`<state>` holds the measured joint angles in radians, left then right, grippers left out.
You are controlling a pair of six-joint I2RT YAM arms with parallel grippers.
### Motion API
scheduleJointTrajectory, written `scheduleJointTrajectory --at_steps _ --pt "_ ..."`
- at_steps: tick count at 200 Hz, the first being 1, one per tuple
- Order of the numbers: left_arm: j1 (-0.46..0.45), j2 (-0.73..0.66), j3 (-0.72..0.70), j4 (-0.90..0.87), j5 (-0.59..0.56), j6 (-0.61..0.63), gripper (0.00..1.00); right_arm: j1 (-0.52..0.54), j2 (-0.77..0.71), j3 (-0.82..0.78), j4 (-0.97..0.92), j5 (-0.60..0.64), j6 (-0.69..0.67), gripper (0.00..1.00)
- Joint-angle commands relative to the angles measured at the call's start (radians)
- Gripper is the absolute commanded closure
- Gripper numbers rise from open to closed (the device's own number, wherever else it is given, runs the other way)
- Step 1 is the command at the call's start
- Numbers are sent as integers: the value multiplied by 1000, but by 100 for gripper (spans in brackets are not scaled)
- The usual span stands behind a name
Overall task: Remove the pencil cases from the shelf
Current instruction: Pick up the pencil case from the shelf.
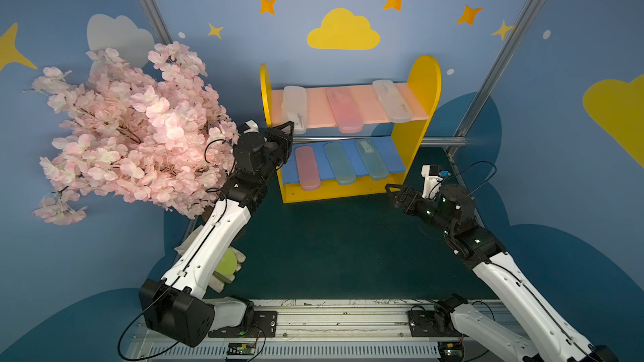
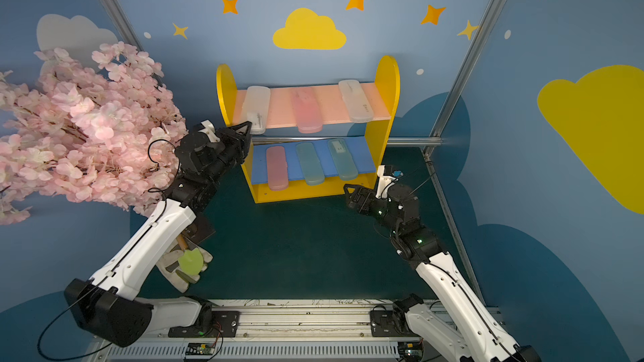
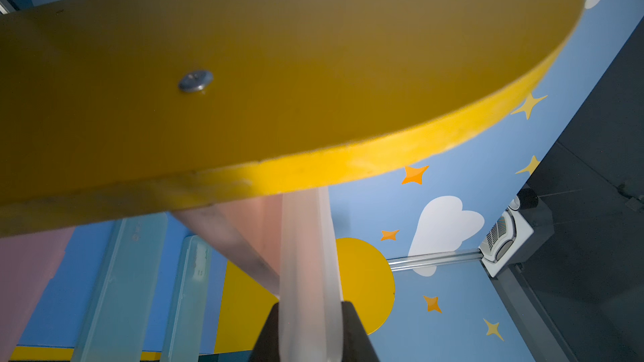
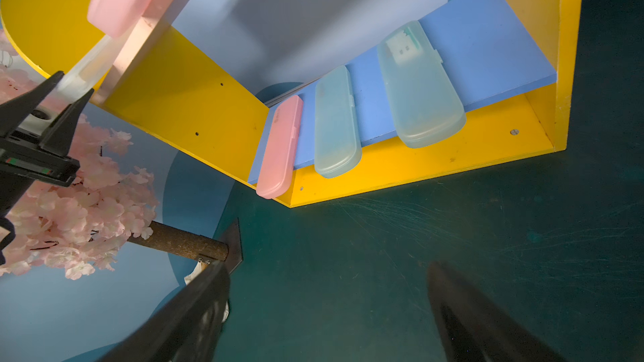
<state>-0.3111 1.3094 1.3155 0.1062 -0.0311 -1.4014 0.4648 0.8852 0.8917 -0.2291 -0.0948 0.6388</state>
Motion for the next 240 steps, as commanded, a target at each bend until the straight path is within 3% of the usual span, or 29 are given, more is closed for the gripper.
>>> scheduleJointTrajectory --at_steps 1,48,113,169,240 --pt "4 -50 -26 62 58 22 92 4 -20 1 4 -24 -47 4" --pt "-33 -126 -76 126 141 56 97 4 -35 16 1 -129 -106 1" --pt "-168 -330 -200 132 48 146 97 5 -57 32 81 -305 -72 1" --pt "-301 -392 -316 196 66 142 97 31 -66 55 225 -467 113 1" --pt "-513 -416 -441 338 -2 209 97 97 -57 19 406 -410 384 10"
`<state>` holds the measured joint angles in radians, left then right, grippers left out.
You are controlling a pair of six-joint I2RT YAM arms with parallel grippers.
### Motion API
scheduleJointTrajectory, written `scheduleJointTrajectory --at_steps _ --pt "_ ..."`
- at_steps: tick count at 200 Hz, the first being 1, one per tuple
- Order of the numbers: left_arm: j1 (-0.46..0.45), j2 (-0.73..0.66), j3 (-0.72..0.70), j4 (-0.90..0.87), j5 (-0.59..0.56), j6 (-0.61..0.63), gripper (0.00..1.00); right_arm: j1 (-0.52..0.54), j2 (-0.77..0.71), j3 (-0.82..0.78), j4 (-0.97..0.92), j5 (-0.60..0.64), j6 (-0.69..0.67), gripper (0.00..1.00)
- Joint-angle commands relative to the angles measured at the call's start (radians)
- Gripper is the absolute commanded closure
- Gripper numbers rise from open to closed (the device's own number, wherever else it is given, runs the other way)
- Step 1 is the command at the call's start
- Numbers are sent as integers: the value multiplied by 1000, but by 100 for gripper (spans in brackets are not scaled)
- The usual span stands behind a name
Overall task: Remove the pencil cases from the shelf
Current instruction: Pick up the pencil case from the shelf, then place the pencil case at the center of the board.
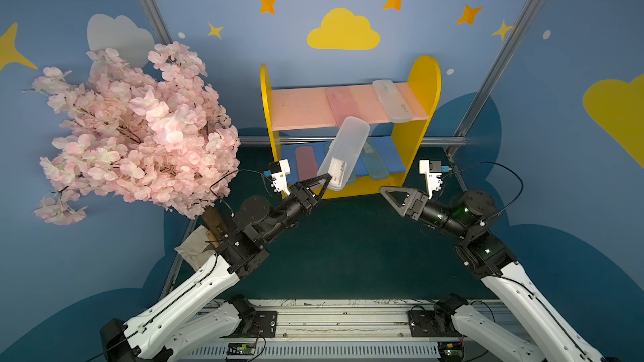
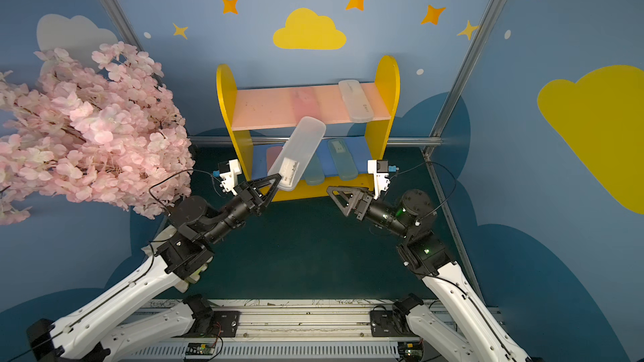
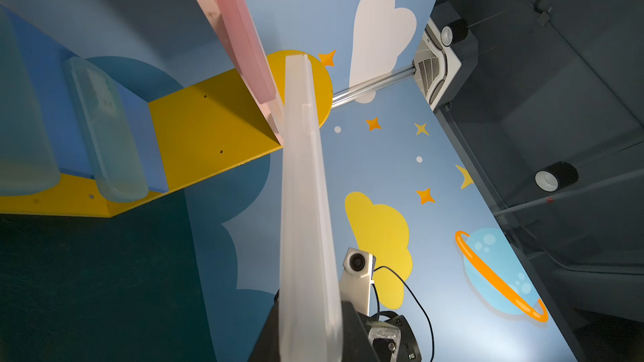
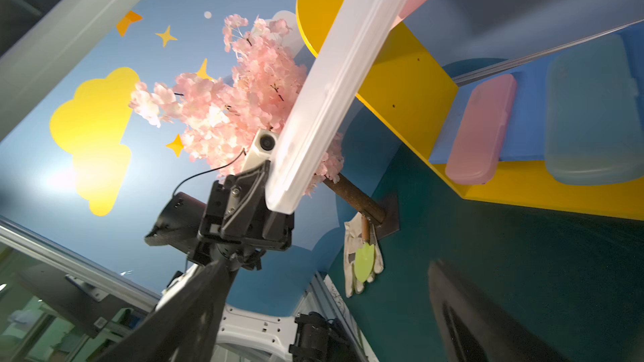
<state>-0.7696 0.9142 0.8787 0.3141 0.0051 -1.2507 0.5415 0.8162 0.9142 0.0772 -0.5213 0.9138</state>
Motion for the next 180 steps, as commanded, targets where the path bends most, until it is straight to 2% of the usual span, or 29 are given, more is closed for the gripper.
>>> scheduleJointTrajectory --at_steps 1,37,105,180 --pt "-57 -20 -4 132 -39 59 97 22 14 -3 101 18 111 10" --pt "-114 25 -26 203 -43 65 97 50 59 2 138 39 169 14" --pt "-138 47 -30 219 -26 65 97 66 79 -11 215 129 223 27" --pt "-157 57 -56 228 -20 46 97 66 144 17 300 143 250 50"
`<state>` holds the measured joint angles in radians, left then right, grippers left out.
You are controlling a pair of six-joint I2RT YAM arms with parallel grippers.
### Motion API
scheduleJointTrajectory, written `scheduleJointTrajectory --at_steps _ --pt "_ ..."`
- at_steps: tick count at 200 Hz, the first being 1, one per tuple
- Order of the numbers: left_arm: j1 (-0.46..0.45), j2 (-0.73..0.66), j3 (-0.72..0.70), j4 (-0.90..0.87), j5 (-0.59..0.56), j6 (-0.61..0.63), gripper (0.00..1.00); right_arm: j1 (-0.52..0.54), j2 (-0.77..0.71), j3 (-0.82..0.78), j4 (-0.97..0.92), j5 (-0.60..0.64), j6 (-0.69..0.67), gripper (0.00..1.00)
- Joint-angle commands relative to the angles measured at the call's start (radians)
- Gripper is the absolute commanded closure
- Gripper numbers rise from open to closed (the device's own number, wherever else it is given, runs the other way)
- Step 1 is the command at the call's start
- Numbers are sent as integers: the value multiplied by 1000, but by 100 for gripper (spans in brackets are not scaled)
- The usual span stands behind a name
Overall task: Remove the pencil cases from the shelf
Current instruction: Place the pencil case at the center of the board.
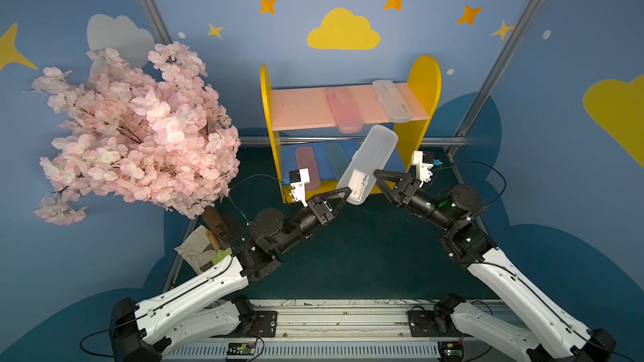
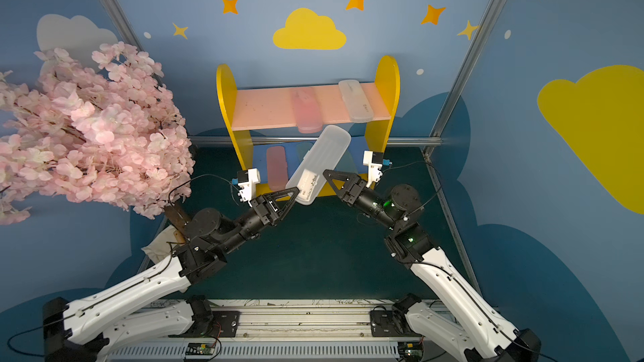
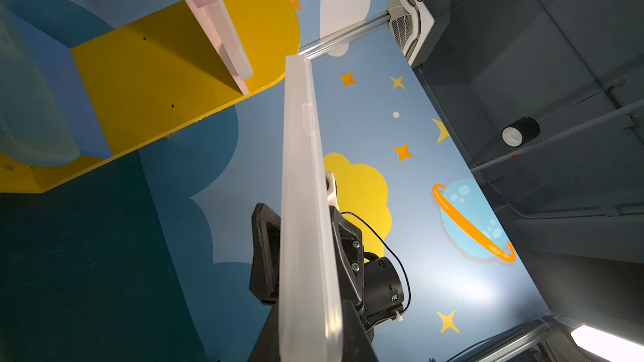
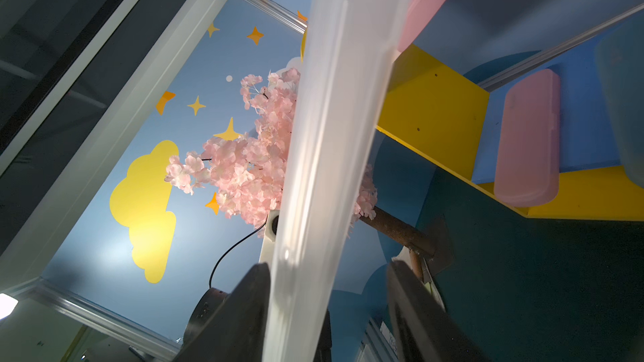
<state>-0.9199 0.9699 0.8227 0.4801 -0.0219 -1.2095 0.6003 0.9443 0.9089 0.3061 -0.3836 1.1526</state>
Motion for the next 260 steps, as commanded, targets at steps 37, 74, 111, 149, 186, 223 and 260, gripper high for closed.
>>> scheduleJointTrajectory --at_steps 37,74,111,149,186,223,260 --pt "-8 1 3 59 11 7 97 7 41 40 83 -6 27 59" --pt "-9 10 9 47 13 1 97 7 62 22 136 -16 54 71" --pt "-9 6 12 -4 -17 9 74 7 62 0 144 -13 63 83" --pt "-8 -79 7 -179 -142 79 41 6 36 -35 73 6 20 85" --pt "-7 -193 3 -455 -318 179 23 7 19 -82 -65 2 -61 85" --pt "-8 -278 0 -670 -431 310 10 19 70 -132 -151 -87 -134 85" --pt "-8 -345 -2 -800 -513 406 0 104 172 -177 -82 -95 -184 86"
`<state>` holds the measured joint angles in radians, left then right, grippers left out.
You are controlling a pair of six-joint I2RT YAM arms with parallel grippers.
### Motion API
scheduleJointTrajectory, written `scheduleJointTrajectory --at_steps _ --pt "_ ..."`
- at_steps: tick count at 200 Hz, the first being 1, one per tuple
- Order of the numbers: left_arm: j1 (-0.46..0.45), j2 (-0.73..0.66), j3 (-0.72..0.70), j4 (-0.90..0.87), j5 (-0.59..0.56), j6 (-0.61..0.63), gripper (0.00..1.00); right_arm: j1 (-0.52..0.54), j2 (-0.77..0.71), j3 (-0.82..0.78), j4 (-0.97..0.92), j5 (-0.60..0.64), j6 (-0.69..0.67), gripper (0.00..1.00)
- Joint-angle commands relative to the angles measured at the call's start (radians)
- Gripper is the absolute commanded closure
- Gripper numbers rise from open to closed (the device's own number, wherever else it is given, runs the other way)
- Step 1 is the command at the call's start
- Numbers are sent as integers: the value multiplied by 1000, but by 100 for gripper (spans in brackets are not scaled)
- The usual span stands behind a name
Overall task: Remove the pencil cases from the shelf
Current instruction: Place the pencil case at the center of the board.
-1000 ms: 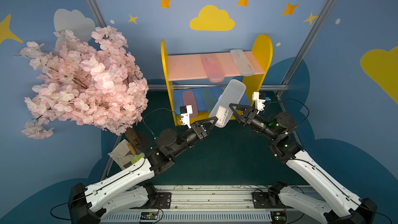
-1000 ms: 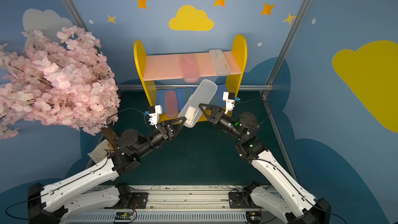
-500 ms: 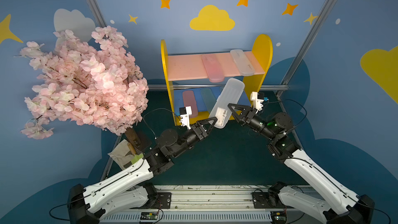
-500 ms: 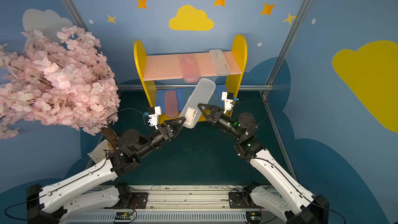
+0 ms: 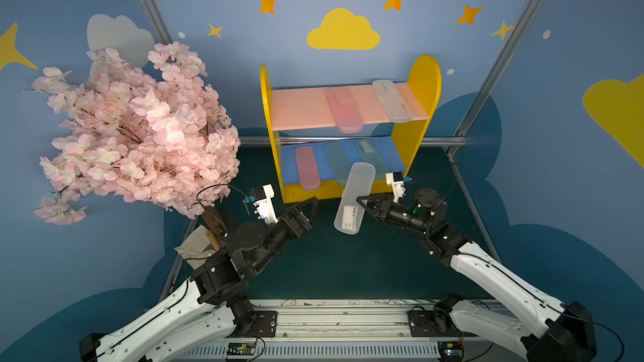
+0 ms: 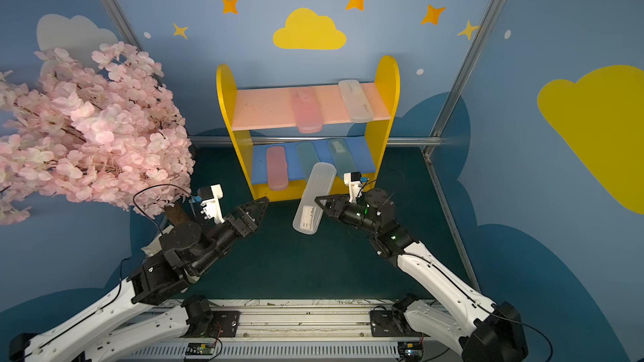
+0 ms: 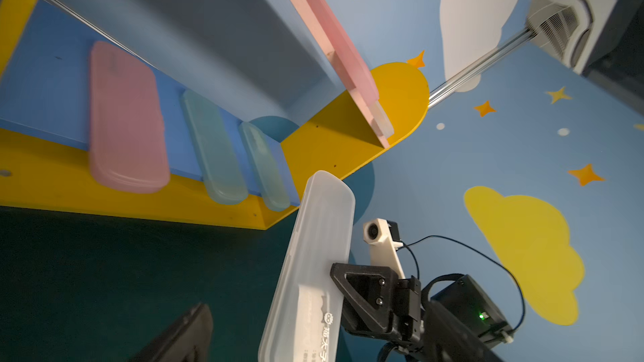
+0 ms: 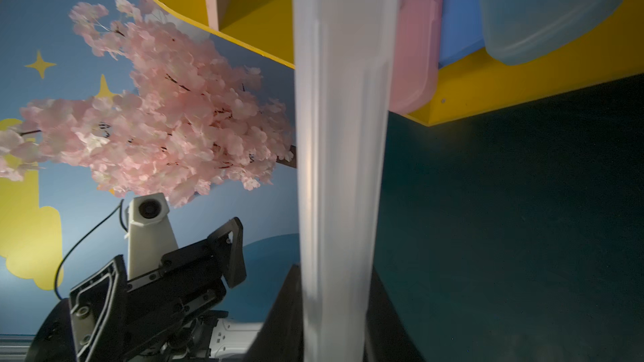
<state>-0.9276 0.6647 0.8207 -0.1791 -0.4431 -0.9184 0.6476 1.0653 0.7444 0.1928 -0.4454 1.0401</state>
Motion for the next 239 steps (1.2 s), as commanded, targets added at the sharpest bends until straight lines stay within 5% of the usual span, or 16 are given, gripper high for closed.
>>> scheduleJointTrajectory --at_steps 1,97,239 --pt "0 -41 1 -142 -95 118 0 58 54 -12 31 -33 -75 86" --pt "2 -110 75 -409 -231 153 0 329 504 128 219 84 -20 85" --pt "0 -237 14 -452 -273 133 0 451 971 434 307 221 145 83"
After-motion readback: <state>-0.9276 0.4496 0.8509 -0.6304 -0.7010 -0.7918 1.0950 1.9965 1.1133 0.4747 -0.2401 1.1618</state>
